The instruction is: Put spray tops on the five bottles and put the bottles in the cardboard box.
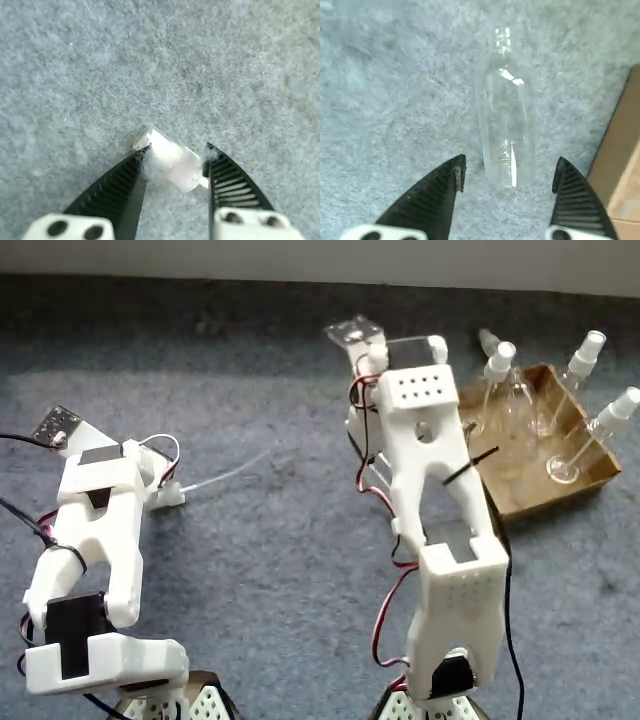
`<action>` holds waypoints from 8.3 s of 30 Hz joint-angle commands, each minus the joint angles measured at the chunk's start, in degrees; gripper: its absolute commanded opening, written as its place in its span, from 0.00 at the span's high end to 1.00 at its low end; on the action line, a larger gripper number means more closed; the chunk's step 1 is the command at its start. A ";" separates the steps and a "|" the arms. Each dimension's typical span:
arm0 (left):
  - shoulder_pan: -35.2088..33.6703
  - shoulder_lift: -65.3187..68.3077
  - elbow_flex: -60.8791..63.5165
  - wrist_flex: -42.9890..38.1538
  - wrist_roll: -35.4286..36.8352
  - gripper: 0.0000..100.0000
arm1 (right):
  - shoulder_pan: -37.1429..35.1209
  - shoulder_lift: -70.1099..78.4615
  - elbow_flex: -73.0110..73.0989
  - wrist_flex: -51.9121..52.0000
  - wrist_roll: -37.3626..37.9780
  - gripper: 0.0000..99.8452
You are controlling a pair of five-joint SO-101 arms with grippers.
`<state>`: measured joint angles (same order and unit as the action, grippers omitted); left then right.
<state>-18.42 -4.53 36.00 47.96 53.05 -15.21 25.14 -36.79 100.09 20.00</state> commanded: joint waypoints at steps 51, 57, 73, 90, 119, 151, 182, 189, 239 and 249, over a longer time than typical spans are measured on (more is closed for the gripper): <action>-0.31 -2.51 -0.22 -0.88 0.18 0.85 | -2.51 6.20 6.64 -17.27 10.20 0.70; -0.31 -2.51 -0.22 -0.88 0.18 0.85 | -2.24 17.36 -8.84 -7.34 10.29 0.70; -0.31 -2.51 -0.22 -0.88 0.18 0.85 | 0.22 31.87 -31.52 1.10 10.37 0.82; -0.57 -2.95 -0.31 -0.88 0.09 0.85 | -0.57 12.44 -30.90 1.27 5.01 0.82; -0.66 -2.59 0.57 -0.88 0.09 0.85 | -5.05 -55.08 40.57 -12.70 0.26 0.82; 2.59 11.74 -9.54 1.14 0.62 0.85 | -5.14 -83.38 102.11 -54.90 -9.14 0.82; 8.48 14.99 -37.32 13.36 0.09 0.95 | -9.98 -83.21 112.84 -76.97 -9.14 0.82; 14.46 7.60 -49.27 26.20 -10.99 0.95 | -9.98 -83.38 114.95 -81.36 -9.14 0.82; 34.68 -29.67 -28.53 -4.40 -31.47 1.00 | -11.65 -120.92 128.84 -84.18 -8.79 0.82; 39.16 -46.20 -13.93 -16.18 -31.56 1.00 | -11.91 -127.69 135.08 -84.26 -8.70 0.82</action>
<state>17.63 -45.23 19.47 36.70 22.29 -26.64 -100.40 95.69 15.69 11.47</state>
